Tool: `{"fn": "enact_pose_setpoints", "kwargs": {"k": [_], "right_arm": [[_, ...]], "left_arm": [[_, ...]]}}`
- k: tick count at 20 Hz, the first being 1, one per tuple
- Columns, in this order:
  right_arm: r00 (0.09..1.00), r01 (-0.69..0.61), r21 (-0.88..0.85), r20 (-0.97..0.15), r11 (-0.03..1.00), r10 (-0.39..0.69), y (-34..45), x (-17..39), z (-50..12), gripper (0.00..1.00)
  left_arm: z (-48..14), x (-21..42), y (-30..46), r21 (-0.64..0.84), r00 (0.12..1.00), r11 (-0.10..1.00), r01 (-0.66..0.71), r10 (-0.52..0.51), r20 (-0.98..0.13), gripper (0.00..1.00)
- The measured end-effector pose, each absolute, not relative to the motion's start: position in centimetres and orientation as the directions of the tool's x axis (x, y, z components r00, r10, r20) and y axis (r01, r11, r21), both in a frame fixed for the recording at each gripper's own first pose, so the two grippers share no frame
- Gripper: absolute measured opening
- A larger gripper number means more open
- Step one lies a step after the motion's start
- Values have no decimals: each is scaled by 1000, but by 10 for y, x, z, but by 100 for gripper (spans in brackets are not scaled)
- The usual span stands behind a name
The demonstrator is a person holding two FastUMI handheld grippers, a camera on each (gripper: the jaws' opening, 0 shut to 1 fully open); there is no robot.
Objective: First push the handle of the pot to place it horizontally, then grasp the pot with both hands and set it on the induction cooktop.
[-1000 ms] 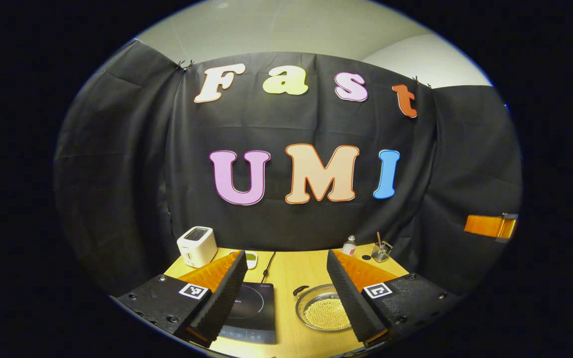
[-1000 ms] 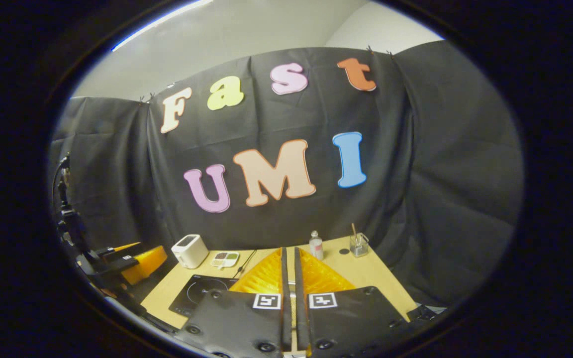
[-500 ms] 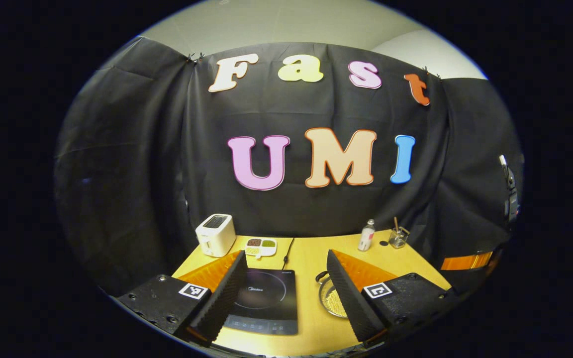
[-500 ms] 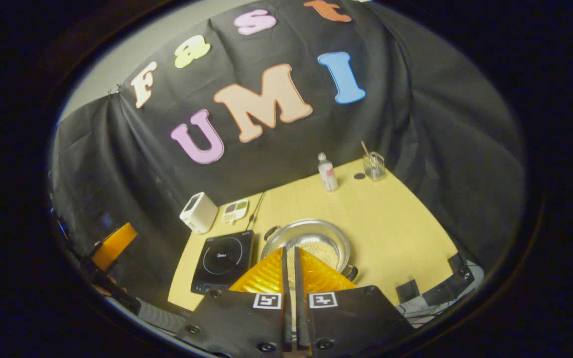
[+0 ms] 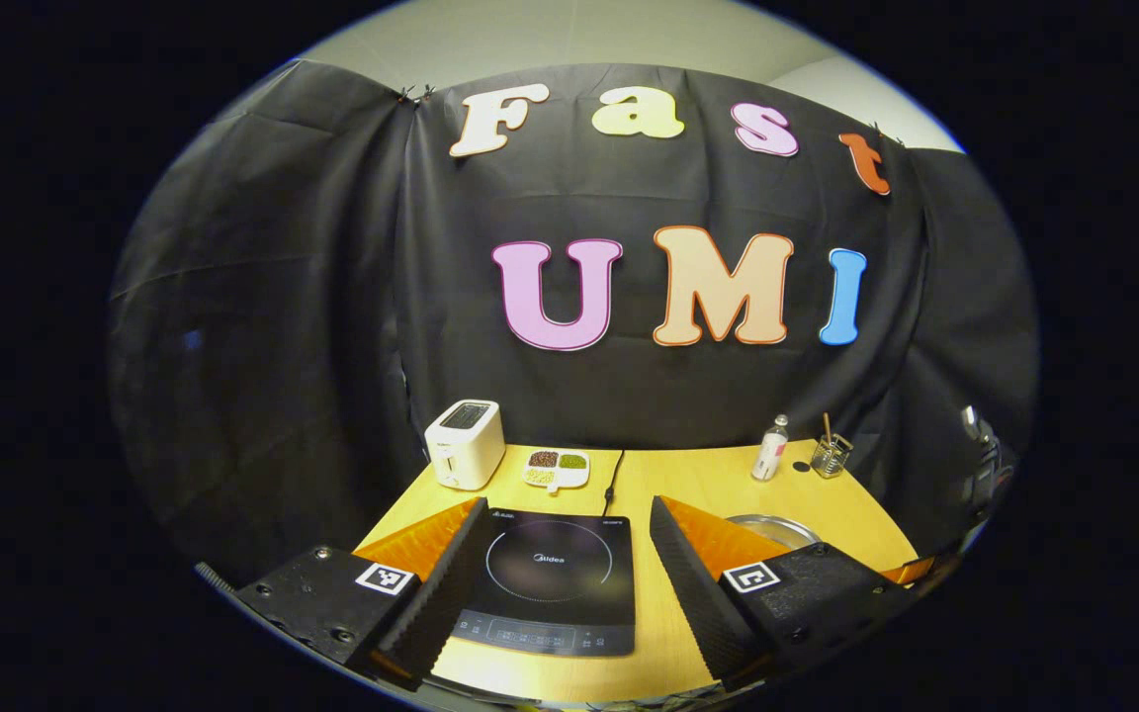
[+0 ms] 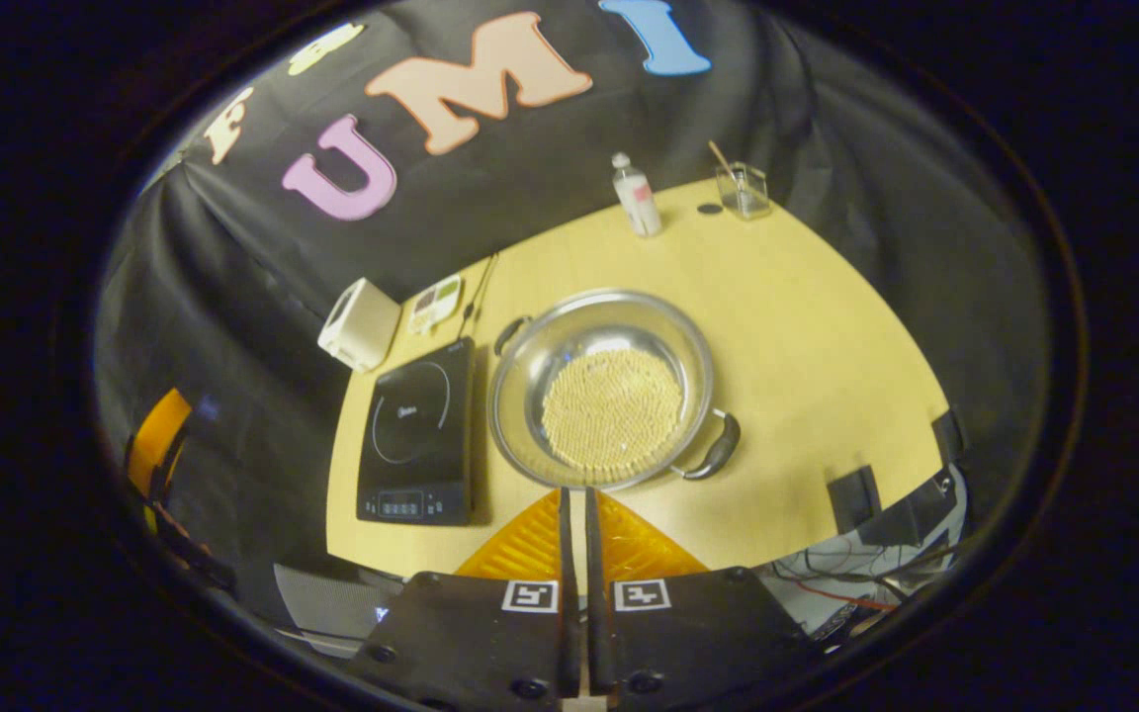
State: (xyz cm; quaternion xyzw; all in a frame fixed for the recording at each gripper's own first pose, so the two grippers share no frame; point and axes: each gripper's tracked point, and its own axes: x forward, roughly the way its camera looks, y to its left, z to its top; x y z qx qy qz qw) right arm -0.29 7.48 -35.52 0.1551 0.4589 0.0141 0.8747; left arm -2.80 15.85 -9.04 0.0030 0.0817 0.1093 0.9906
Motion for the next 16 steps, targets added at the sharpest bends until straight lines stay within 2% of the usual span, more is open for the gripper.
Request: {"fn": "enact_pose_setpoints", "kwargs": {"k": [7, 9, 10, 11, 16], "right_arm": [[409, 251, 255, -902, 934, 136, 55, -15, -425, 7], [376, 285, 240, -919, 928, 122, 42, -13, -437, 7], [360, 295, 225, -927, 929, 110, 34, -11, -444, 3], [344, 306, 210, -934, 928, 98, 26, -9, -451, 7], [285, 340, 208, -952, 917, 110, 3, 2, -473, 7]], "left_arm": [[-102, -2, 161, 15, 962, 980, -197, 196, -192, 98], [-103, 5, 157, 13, 961, 981, -193, 192, -197, 98], [-105, 9, 155, 14, 961, 982, -191, 190, -200, 98], [-105, 13, 152, 18, 960, 982, -188, 188, -207, 98], [-112, 40, 133, 28, 951, 980, -196, 197, -239, 96]]}}
